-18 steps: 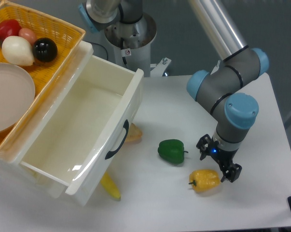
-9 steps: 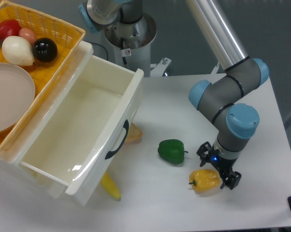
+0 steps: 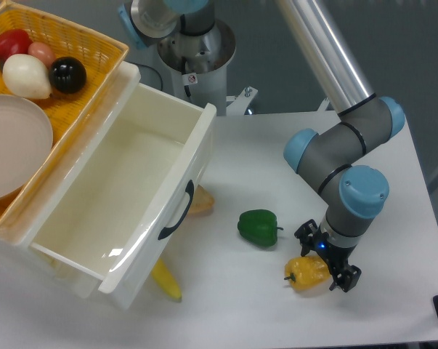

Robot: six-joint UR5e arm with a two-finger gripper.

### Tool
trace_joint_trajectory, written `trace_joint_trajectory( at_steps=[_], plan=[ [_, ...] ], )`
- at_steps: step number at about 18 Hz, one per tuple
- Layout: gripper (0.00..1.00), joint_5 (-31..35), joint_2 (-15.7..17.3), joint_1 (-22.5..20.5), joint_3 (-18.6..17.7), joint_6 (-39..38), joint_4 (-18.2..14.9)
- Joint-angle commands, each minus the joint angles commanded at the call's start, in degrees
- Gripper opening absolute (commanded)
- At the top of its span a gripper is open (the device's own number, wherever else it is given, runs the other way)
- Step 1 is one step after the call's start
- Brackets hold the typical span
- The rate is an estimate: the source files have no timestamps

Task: Pick up the yellow pepper
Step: 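Lower the gripper around the yellow pepper and close its fingers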

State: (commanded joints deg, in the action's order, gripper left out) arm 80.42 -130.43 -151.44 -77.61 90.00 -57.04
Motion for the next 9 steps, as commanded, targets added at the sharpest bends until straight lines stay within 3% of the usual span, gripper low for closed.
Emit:
trace_joint_trajectory(
  at_steps=[9],
  plan=[
    [1.00,0.00,0.53,0.09,0.53,0.35,-0.09]
  ],
)
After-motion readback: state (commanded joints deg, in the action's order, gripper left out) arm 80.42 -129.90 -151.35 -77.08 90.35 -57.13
